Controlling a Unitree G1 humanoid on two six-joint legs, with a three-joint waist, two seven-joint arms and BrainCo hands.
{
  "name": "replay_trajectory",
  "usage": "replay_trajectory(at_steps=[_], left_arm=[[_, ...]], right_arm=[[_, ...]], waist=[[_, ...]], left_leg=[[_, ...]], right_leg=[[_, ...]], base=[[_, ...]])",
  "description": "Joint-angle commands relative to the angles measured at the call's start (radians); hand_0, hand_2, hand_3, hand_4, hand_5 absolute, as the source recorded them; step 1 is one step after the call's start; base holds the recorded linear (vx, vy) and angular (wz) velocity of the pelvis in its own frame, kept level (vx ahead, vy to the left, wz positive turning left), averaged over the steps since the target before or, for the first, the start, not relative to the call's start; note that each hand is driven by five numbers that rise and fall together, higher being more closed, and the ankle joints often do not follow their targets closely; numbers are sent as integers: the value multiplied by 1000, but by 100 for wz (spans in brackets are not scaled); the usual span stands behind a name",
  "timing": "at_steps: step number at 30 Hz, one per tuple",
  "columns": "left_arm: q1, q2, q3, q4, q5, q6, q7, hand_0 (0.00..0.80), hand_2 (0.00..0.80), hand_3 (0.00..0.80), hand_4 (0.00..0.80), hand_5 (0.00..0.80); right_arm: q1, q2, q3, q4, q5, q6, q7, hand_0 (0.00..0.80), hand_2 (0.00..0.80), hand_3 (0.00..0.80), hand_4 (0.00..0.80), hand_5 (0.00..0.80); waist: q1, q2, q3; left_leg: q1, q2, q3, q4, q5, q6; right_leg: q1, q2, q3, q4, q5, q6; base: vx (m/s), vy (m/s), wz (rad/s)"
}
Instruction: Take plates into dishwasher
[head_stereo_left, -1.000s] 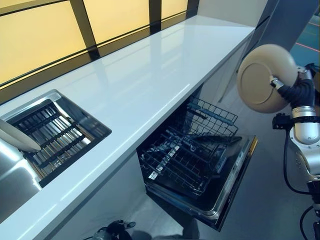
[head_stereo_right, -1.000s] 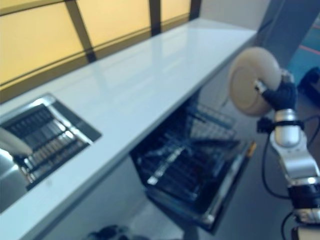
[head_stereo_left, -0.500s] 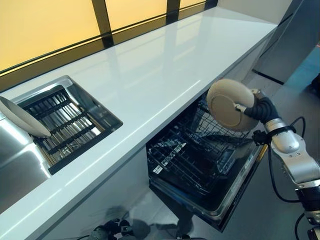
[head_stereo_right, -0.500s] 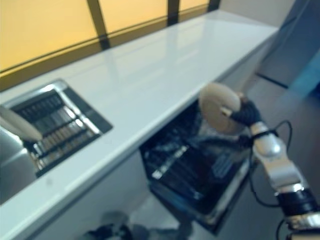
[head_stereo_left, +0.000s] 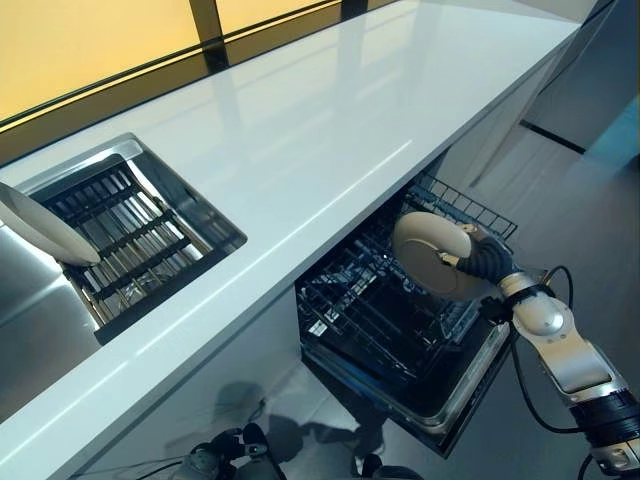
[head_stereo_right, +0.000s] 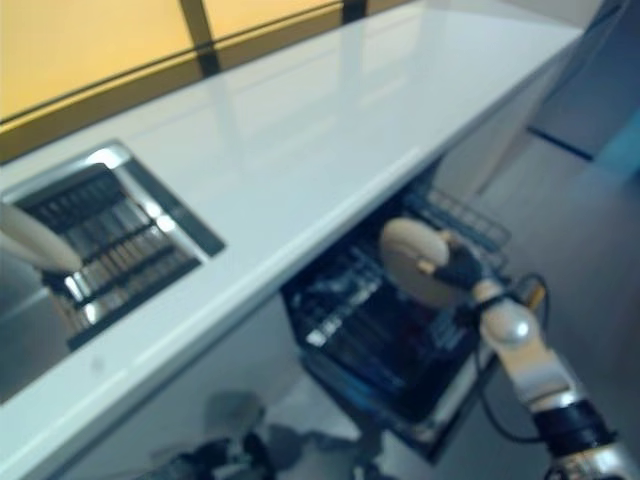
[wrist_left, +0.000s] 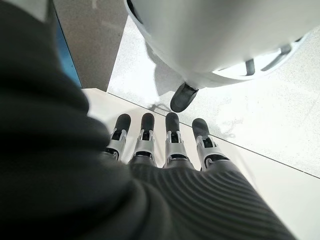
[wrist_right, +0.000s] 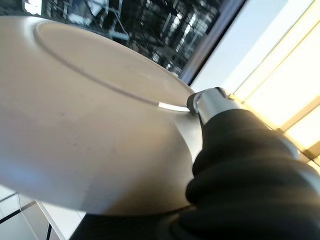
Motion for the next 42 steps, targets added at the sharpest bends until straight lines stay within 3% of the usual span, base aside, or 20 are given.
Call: replay_trajectory(at_steps=[1,9,19,24,33,42], left_arm=[[-49,18,22,-3,41,-12,9,0,0,0,0,0],[-41,14,18,-13,52,-3,12,0,0,0,0,0],[-38,-2,3,-20,74,8,6,0,0,0,0,0],[-43,-9,-25,-20,100,15,-6,0,0,0,0,0],[-54,-9,-74,-37,137,25,-44,0,0,0,0,0],[-101,4,-141,-50,142,22,-73,0,0,0,0,0]], right_arm=[[4,36,-17,-20,-33,-66,-38,800,800,800,800,800],[32,96,20,49,-48,-71,-88,800,800,800,800,800],[1,158,109,179,-173,-86,-218,800,800,800,800,800],[-77,218,167,320,-172,-95,-314,800,800,800,800,800],[-227,276,222,478,-194,-64,-361,800,800,800,800,800],[-358,270,264,638,-217,-1,-430,800,800,800,800,800]], waist=[[10,-30,1],[19,-26,5],[40,-15,0],[62,-9,0],[87,0,-3],[120,23,31]], left_leg=[[-29,-15,15,20,-55,-26],[-28,-19,12,18,-55,-25],[-24,-26,7,14,-58,-22],[-25,-33,-1,7,-57,-21],[-35,-34,-7,13,-58,-20],[-77,-43,-46,27,-54,-20]], right_leg=[[-83,54,11,75,19,-56],[-75,51,5,69,20,-55],[-63,46,-4,62,19,-54],[-59,44,-15,55,20,-55],[-67,42,-22,59,22,-60],[-92,30,-40,79,16,-66]], base=[[-13,3,5],[0,0,0],[2,-1,1],[5,-5,8],[0,0,0],[-22,-1,8]])
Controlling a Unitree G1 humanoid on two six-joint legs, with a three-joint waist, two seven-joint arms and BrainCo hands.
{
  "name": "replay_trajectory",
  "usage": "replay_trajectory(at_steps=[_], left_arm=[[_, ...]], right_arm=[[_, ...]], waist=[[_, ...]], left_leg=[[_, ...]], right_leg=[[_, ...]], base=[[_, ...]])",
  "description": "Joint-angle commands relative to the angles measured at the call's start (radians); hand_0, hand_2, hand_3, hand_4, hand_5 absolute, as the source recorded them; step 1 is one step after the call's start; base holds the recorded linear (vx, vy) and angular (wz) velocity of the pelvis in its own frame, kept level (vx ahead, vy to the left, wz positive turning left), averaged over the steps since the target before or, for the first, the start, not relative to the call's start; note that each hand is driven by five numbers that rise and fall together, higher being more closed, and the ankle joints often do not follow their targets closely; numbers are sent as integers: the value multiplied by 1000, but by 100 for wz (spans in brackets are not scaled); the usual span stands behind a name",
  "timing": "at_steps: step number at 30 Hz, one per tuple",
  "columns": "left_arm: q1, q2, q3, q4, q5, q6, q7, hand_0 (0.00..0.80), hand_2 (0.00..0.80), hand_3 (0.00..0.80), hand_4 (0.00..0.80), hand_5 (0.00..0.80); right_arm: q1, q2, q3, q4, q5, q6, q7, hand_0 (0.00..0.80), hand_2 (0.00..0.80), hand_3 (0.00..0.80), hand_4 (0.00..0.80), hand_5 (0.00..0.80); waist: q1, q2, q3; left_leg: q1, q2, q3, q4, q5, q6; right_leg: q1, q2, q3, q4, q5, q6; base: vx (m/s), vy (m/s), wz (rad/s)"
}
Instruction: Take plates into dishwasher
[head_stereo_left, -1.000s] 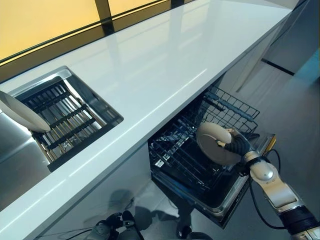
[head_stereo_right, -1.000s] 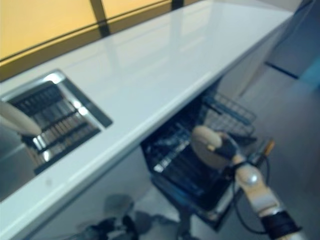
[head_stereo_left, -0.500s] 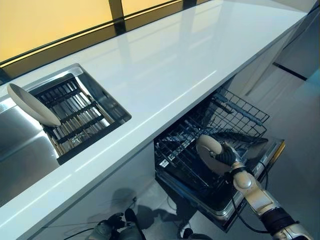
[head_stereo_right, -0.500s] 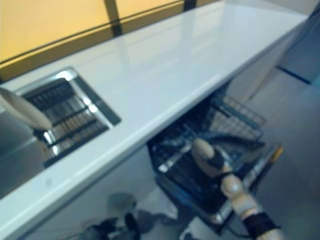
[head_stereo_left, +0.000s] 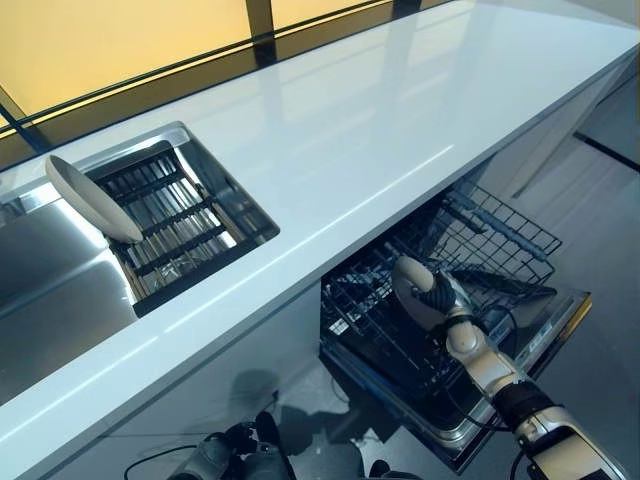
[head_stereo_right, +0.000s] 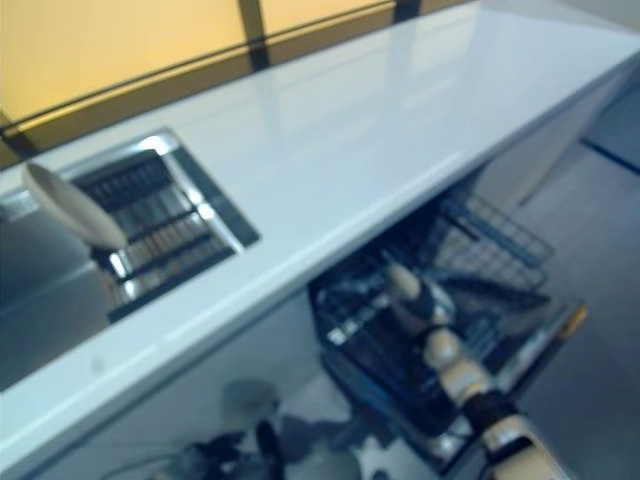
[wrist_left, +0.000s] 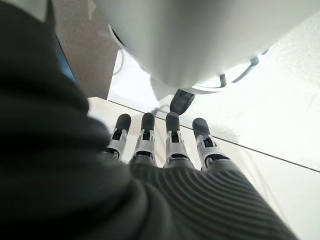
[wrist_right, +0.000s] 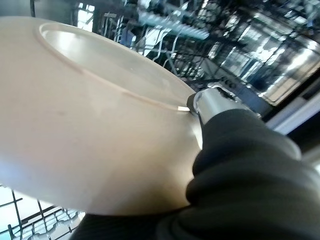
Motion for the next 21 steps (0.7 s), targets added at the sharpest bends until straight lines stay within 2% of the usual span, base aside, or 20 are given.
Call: replay_trajectory(at_steps=[1,8,21], left_arm=[[-77,11,-47,12,29,-8,-17,0,0,0,0,0],[-115,17,-70,24,27,-30,-20,0,0,0,0,0],[-126,10,-82,18,21,-44,-19,0,0,0,0,0]], right_arm=[[-121,-1,19,13,-49,6,-67,800,800,800,800,800],[-192,15,45,120,-48,59,-100,800,800,800,800,800],[-206,37,61,224,-74,95,-63,800,800,800,800,800]], waist=[[31,-19,16],[51,-2,36],[62,5,41]], left_leg=[[-56,-29,8,25,-64,-30],[-72,-50,-20,13,-60,-28],[-65,-66,-33,-2,-60,-23]], right_leg=[[-107,30,1,79,24,-67],[-127,21,-12,85,24,-66],[-131,14,-16,89,24,-62]], base=[[-12,3,12],[-29,6,12],[4,8,4]])
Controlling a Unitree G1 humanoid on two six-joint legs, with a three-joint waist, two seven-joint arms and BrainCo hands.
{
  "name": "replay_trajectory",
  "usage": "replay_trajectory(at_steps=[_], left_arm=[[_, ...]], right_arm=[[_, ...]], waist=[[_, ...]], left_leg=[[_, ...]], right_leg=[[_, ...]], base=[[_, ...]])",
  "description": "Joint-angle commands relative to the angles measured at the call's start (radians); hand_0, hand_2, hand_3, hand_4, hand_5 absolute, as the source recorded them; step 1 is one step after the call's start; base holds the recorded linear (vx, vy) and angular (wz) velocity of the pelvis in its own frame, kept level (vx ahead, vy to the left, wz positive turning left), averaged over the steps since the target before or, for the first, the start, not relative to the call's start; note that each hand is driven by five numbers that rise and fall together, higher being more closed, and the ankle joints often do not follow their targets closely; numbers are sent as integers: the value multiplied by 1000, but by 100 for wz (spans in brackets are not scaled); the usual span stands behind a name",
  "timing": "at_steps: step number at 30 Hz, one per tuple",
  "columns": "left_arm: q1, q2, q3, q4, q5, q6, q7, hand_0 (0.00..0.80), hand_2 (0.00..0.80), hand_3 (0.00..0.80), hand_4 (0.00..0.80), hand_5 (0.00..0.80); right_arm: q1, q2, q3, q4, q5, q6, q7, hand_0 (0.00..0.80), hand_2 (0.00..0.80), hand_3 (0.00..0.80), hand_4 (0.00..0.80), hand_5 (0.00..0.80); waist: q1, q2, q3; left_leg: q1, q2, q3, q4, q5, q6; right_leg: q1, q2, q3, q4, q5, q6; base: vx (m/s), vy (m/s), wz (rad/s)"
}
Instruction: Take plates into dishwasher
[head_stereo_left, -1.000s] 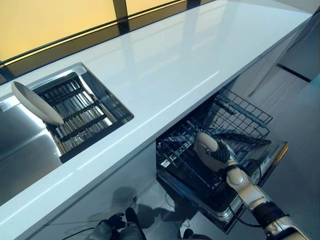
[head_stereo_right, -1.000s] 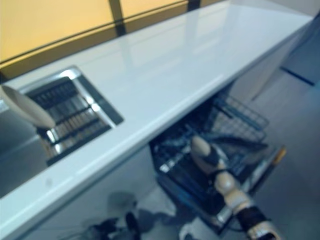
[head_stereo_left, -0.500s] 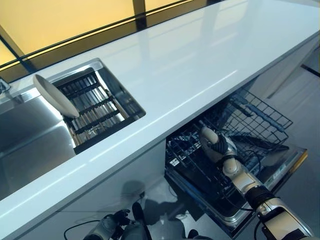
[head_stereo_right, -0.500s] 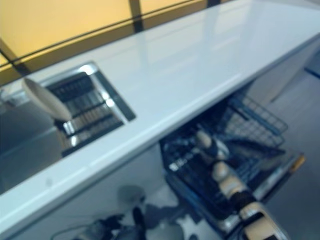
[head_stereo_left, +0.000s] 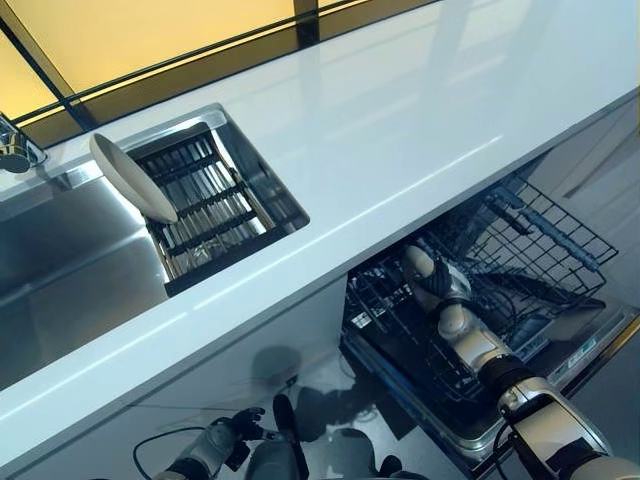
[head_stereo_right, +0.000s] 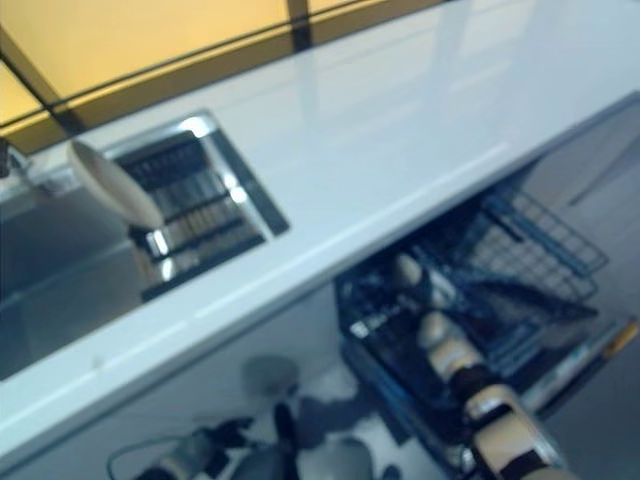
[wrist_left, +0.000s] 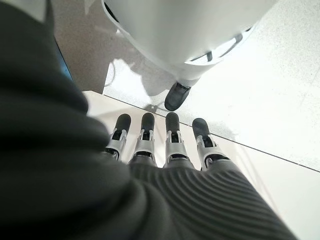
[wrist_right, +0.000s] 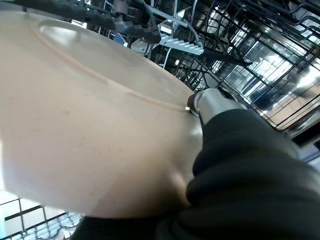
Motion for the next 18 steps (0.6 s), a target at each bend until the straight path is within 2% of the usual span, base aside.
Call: replay_trajectory(at_steps=[1,18], left_arm=[[-67,2,-43,18,21,-23,-3,0,0,0,0,0],[-80,2,-44,28,16,-27,7,0,0,0,0,0]], right_arm=[[-82,-11,27,85,-33,31,0,800,800,800,800,800],[-45,21,32,144,-34,35,61,800,800,800,800,800]], waist=[[17,-26,30],[17,-27,41]], left_leg=[[-22,-48,18,13,-80,-32],[-15,-59,5,6,-88,-26]], right_leg=[[-115,14,8,89,28,-64],[-132,12,8,99,30,-60]], base=[[5,4,4],[-4,1,3]])
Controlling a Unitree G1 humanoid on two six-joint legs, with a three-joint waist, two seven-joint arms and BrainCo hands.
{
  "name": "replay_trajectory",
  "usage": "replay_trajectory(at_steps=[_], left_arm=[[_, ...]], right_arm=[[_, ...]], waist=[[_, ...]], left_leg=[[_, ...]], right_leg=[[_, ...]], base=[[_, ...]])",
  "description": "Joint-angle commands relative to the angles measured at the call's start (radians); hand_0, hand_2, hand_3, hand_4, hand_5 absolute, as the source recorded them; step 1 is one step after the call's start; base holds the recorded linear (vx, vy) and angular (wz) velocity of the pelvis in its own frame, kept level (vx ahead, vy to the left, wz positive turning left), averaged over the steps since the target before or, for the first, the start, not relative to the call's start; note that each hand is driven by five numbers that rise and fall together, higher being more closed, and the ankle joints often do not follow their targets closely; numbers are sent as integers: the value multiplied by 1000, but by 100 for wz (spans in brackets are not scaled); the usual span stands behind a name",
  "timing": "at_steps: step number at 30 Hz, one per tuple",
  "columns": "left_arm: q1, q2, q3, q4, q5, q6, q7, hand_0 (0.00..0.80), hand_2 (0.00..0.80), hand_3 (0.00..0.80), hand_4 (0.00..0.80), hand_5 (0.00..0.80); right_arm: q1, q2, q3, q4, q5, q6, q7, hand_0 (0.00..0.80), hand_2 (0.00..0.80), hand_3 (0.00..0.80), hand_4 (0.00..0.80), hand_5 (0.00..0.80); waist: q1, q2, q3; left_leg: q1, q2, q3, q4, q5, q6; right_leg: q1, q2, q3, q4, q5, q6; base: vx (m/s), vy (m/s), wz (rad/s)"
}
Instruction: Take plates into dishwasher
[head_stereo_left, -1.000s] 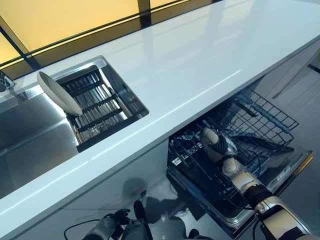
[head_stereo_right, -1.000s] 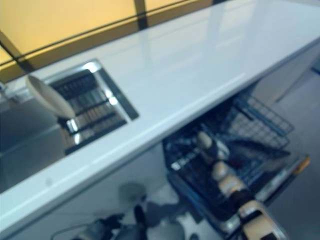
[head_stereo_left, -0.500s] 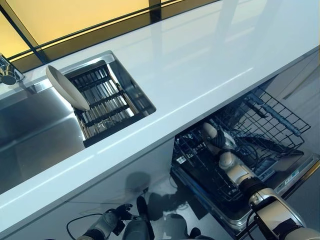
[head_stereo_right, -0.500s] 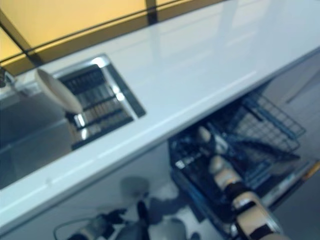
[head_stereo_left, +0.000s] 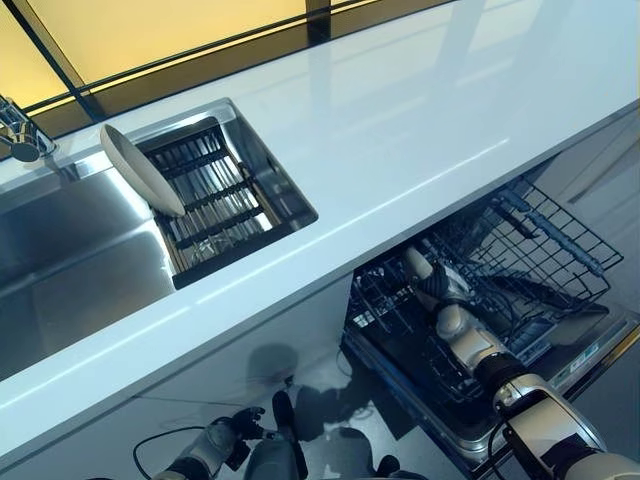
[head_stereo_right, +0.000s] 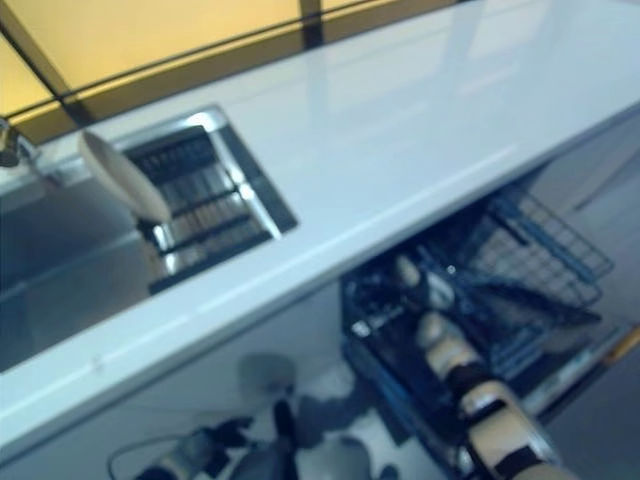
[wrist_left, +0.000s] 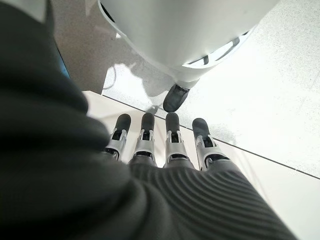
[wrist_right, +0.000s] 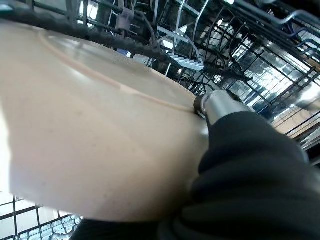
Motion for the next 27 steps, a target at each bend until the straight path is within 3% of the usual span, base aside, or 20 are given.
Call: replay_trajectory(at_steps=[1,2,4,16,27], left_arm=[[-78,0,-42,28,17,-27,5,0,0,0,0,0],[-78,-1,-41,30,19,-27,6,0,0,0,0,0],[-83,-3,-42,32,20,-26,8,0,0,0,0,0],[-94,-5,-41,38,19,-22,7,0,0,0,0,0],[-101,-9,-43,45,20,-21,14,0,0,0,0,0]], right_arm=[[-17,1,33,73,-20,33,37,791,791,791,791,791],[-13,5,33,78,-20,29,35,731,731,731,731,731],[-10,8,36,85,-15,24,35,684,684,684,684,684],[-10,22,37,101,-21,27,45,552,552,552,552,552],[-21,31,38,112,-23,37,62,546,546,546,546,546]], waist=[[18,-20,38],[19,-21,38],[19,-22,38],[17,-23,40],[19,-25,46]], left_leg=[[-4,-56,27,7,-97,-31],[-3,-56,27,7,-98,-30],[-3,-57,25,6,-101,-30],[3,-60,18,3,-104,-28],[9,-60,9,1,-108,-26]], right_leg=[[-135,7,19,97,31,-60],[-134,7,19,97,30,-60],[-137,7,19,97,31,-59],[-145,7,19,100,34,-59],[-156,7,19,109,34,-60]], base=[[0,0,0],[0,0,0],[0,0,0],[0,0,0],[0,0,0]])
